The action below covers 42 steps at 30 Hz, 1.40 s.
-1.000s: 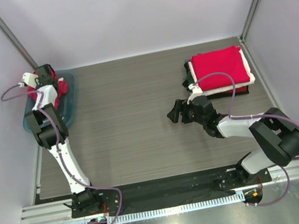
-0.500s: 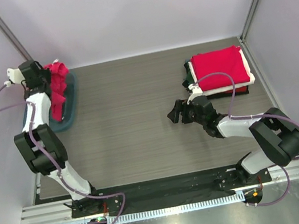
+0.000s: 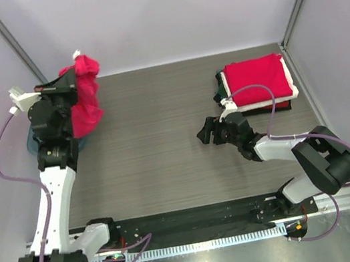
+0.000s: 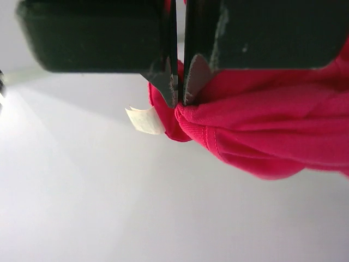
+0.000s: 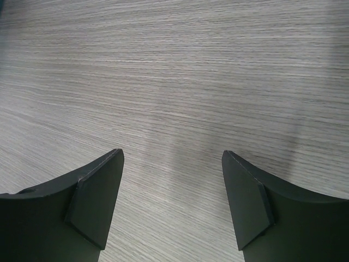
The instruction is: Fold and stack the t-shirts
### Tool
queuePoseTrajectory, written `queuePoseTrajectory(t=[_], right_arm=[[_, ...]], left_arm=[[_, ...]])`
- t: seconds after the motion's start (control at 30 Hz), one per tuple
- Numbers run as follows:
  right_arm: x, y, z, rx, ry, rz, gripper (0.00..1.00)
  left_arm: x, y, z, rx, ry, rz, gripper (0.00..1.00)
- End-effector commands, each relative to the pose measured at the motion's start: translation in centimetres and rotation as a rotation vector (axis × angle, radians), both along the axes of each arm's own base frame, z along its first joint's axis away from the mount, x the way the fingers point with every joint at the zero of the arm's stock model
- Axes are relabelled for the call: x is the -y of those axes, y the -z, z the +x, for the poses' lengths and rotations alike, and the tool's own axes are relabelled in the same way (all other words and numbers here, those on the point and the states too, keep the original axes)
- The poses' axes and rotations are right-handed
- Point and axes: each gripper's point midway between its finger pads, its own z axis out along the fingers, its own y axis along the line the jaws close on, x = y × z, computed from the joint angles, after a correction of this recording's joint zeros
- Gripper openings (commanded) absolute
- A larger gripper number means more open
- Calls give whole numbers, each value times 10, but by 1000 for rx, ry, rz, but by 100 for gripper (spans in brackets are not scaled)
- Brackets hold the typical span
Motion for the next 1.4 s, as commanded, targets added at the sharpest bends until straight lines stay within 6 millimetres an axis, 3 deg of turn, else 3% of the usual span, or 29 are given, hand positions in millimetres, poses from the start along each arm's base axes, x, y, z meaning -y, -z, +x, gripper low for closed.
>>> queuePoseTrajectory(t=[0.0, 0.17, 0.27, 0.33, 0.43, 0.47, 0.53, 0.57, 0.6, 0.63, 0.67, 0.7, 0.73, 0.8, 0.87, 0.9, 0.97, 1.0, 1.17, 1.2, 1.37], right_arm=[[-1, -31, 14, 100, 15, 18, 78], [6, -35, 17, 119, 55, 1, 78], [12, -34, 17, 123, 80, -13, 78], [20, -33, 22, 119, 125, -29, 77], [29, -21, 31, 41, 159, -27, 66], [29, -19, 32, 28, 155, -26, 60], [34, -19, 36, 30, 176, -40, 59], [38, -16, 37, 29, 178, -76, 59], [42, -25, 46, 42, 217, -93, 59], [46, -14, 45, -4, 229, -137, 59], [49, -13, 49, -18, 240, -165, 58], [45, -25, 60, 1, 238, -180, 58], [46, -15, 61, -41, 234, -214, 57], [42, -21, 73, -35, 235, -227, 56], [46, -2, 78, -90, 249, -289, 53], [42, -12, 92, -76, 262, -293, 52], [53, 13, 95, -154, 285, -405, 44], [51, 3, 111, -136, 305, -419, 42], [77, 12, 138, -188, 406, -621, 36], [78, 13, 148, -193, 415, -629, 36], [102, 27, 159, -257, 473, -634, 31]], left_arm=[[47, -88, -50, 236, 104, 77, 0], [93, -147, -85, 363, 282, 87, 0], [112, -151, -86, 357, 373, 91, 0], [123, -140, -79, 328, 414, 79, 0], [165, -82, -63, 197, 591, 126, 0], [182, -43, -60, 121, 674, 167, 0], [193, 12, -56, 5, 721, 207, 0], [195, 65, -54, -89, 731, 254, 0], [191, 89, -54, -135, 718, 271, 0], [187, 109, -56, -169, 699, 285, 0], [179, 145, -62, -230, 677, 312, 0], [169, 158, -61, -249, 628, 324, 0], [163, 187, -66, -303, 610, 334, 0], [154, 197, -70, -308, 574, 358, 0], [152, 210, -73, -324, 578, 382, 0], [153, 216, -74, -332, 591, 414, 1], [156, 222, -73, -347, 615, 447, 1], [158, 233, -72, -375, 634, 474, 1], [170, 254, -74, -413, 720, 504, 1], [172, 257, -73, -407, 726, 514, 0], [176, 268, -78, -398, 742, 548, 0]])
